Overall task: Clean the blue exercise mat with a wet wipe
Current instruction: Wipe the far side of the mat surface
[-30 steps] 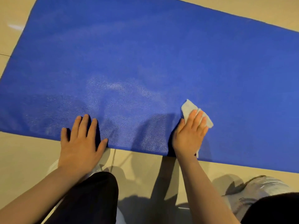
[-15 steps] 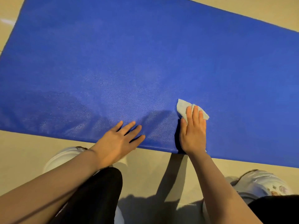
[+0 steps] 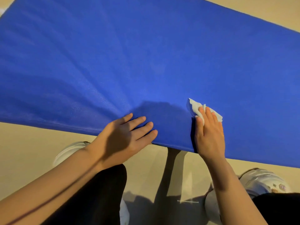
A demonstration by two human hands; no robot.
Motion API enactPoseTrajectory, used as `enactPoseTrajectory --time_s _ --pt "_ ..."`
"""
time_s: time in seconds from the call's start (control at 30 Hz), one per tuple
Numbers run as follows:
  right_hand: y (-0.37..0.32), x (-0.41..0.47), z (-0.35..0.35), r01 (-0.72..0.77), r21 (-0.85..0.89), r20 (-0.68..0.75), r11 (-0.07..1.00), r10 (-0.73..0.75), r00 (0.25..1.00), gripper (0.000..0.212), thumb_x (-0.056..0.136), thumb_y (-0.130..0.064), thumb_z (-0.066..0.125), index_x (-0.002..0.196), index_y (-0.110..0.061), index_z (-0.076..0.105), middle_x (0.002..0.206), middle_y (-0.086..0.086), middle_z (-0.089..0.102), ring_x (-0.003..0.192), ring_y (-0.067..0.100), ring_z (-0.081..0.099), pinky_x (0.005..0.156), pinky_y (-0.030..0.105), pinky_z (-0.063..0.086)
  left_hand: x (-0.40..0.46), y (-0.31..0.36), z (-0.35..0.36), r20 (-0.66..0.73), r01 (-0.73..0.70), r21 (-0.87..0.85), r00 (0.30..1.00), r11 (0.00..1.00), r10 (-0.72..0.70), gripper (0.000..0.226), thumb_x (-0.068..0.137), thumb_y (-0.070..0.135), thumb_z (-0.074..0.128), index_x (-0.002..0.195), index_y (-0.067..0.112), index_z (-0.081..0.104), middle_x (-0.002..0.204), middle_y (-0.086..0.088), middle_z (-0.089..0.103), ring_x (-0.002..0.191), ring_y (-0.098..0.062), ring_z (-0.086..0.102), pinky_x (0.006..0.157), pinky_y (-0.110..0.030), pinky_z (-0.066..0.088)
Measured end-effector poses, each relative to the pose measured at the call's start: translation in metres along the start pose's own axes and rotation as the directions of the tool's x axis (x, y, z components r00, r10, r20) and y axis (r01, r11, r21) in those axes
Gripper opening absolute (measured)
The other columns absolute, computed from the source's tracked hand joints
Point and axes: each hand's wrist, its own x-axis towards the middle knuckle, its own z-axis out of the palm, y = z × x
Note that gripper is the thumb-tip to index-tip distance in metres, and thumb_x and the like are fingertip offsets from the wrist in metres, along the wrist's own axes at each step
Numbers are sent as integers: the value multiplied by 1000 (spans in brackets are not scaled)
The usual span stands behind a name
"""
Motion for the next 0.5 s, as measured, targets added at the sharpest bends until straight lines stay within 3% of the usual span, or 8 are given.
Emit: enactPoseTrajectory --time_s 0.07,0.13,0.2,0.27,0.33,0.4,0.5 --pt "-9 -4 -3 9 7 -15 1000 -8 1000 74 95 -53 2 152 -18 35 159 2 31 148 22 24 121 44 18 -5 -5 -12 -124 -26 -50 992 998 20 39 98 3 39 106 10 77 108 -11 74 97 -35 72 79 -50 59" --pt "-20 -11 6 2 29 -43 1000 -1 999 67 99 -50 8 151 -18 36 158 2 33 147 23 25 121 45 19 -17 -10 -13 -149 -15 -50 989 999 7 45 99 0 29 116 9 70 112 -11 73 101 -36 71 87 -49 57" --pt "-31 -18 25 -11 15 -50 1000 12 999 65 100 -48 10 151 -18 35 158 2 32 148 24 25 121 44 18 -36 -18 -10 -109 1 -36 994 999 -5 45 103 3 17 126 11 55 120 -11 71 109 -36 67 101 -47 46" --pt "-38 -23 48 -13 -58 -11 998 12 1000 68 99 -48 5 152 -16 33 159 5 31 147 27 25 120 46 18 -51 -26 -5 -43 17 -28 999 999 -19 50 107 11 10 126 12 56 121 -9 70 112 -34 66 102 -47 42" --pt "-39 -26 70 -13 -113 19 993 15 1000 65 99 -44 11 151 -12 34 158 11 32 145 34 29 117 52 21 -59 -29 3 18 51 -52 999 997 -50 57 109 17 15 112 14 71 113 -6 74 104 -31 70 92 -46 53" --pt "-39 -30 89 -3 -135 22 991 6 1000 62 101 -42 19 151 -9 35 157 15 31 143 40 29 115 58 20 -60 -39 8 40 156 -133 988 979 -152 44 103 24 34 101 14 77 106 -6 75 98 -26 71 85 -42 57" --pt "-42 -27 96 -30 -142 -11 989 29 1000 67 103 -50 9 151 -12 35 158 15 30 144 41 27 116 57 12 -58 -65 18 99 395 -156 918 905 -384 49 97 45 38 120 15 70 128 -8 65 118 -29 62 99 -48 46"
